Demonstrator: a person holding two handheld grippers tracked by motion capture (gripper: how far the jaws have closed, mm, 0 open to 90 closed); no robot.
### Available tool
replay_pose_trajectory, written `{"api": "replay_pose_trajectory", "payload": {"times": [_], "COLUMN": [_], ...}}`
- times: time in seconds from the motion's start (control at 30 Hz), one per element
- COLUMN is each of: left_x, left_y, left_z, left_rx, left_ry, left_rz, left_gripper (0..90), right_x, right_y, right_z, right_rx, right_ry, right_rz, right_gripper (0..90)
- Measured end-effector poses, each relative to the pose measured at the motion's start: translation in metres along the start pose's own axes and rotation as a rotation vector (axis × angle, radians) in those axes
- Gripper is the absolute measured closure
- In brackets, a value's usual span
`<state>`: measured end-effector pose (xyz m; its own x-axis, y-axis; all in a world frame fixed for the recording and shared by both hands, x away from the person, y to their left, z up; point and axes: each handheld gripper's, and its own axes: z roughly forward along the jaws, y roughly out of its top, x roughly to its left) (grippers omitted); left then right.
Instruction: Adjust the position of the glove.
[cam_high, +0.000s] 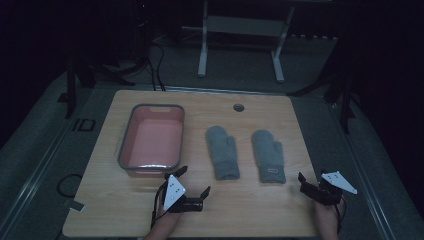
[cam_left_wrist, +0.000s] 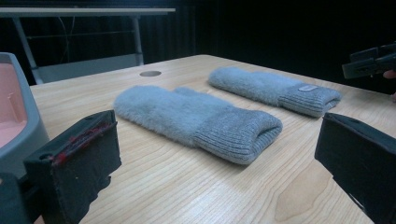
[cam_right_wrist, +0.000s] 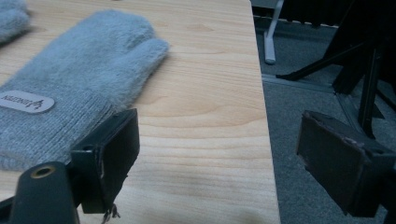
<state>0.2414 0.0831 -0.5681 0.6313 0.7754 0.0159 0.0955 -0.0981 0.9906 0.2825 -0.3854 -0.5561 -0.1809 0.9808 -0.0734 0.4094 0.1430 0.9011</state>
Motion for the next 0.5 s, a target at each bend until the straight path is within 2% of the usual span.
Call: {"api": "replay_pose_trajectory", "payload": {"times": [0.13,0.17,0.2,0.27,0.33,0.37,0.43,0.5], "left_x": [0.0,0.0,0.0,0.0,0.0,0.0,0.0,0.0], "left_y": [0.0,0.0,0.0,0.0,0.0,0.0,0.0,0.0], "left_z": [0.0,0.0,0.0,0.0,0.0,0.0,0.0,0.0], "left_rx": [-0.003,-0.003,-0.002,-0.001,-0.002,-0.002,-0.002,-0.002], "left_ry": [-0.002,-0.002,-0.003,-0.004,-0.004,-0.004,-0.005,-0.005], "left_rz": [0.004,0.003,0.003,0.001,-0.001,-0.001,-0.001,-0.001], "left_gripper": [0.2,0.2,0.2,0.2,0.2,0.2,0.2,0.2], "right_x": [0.001,0.0,0.001,0.004,0.008,0.009,0.009,0.012], "right_y": [0.0,0.005,0.008,0.016,0.024,0.028,0.037,0.044], "right_z": [-0.001,-0.003,-0.006,-0.009,-0.012,-0.012,-0.013,-0.014], "right_rx": [0.003,0.011,0.001,0.003,-0.008,0.004,0.029,0.021], "right_ry": [0.006,0.029,0.028,-0.005,-0.014,-0.003,0.068,0.078], "right_rz": [0.008,0.034,0.047,0.024,-0.001,0.001,0.021,0.022], "right_gripper": [12.1,10.7,10.7,10.7,11.0,14.0,13.8,13.8]}}
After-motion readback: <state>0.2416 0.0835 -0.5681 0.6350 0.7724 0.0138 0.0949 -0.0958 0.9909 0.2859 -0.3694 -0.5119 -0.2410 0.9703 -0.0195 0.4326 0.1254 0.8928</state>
